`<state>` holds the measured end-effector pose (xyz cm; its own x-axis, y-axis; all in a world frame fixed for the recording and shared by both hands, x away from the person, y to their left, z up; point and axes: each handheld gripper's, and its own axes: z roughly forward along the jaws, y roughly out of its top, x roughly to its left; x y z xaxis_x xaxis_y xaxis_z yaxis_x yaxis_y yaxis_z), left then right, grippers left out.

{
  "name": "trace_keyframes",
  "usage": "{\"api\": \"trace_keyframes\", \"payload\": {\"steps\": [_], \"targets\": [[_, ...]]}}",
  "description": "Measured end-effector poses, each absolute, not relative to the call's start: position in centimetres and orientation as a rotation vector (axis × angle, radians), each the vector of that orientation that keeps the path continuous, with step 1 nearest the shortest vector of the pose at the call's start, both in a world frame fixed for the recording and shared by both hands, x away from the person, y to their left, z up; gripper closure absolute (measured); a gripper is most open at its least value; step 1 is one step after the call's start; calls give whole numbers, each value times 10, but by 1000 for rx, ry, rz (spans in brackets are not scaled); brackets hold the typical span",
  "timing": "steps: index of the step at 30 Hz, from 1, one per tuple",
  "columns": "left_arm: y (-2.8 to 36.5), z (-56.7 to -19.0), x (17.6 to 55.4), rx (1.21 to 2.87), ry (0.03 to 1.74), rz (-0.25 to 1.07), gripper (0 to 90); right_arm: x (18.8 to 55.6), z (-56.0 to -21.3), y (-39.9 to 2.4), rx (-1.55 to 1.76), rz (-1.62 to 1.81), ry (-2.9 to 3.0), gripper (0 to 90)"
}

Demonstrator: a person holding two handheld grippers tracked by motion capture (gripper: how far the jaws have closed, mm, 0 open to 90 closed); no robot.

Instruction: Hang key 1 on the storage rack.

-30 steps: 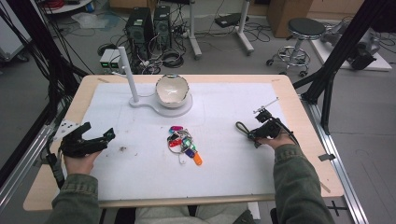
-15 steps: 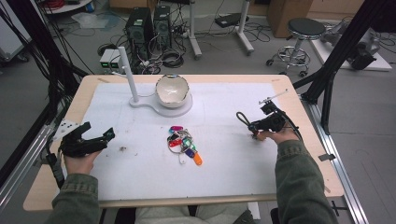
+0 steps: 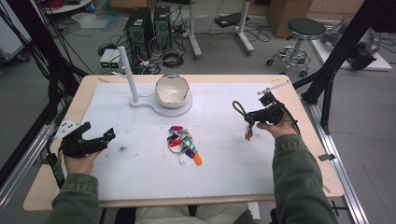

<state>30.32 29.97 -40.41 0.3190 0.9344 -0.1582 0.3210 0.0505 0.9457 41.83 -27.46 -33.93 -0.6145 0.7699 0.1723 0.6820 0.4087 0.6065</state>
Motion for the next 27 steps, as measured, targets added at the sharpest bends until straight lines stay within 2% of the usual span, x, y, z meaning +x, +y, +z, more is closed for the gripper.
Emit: {"api": "trace_keyframes", "payload": {"steps": [27], "targets": [[301,-404,304,1491,1207,696,17,429,-294,-201,1110,1084,2561,731]]}}
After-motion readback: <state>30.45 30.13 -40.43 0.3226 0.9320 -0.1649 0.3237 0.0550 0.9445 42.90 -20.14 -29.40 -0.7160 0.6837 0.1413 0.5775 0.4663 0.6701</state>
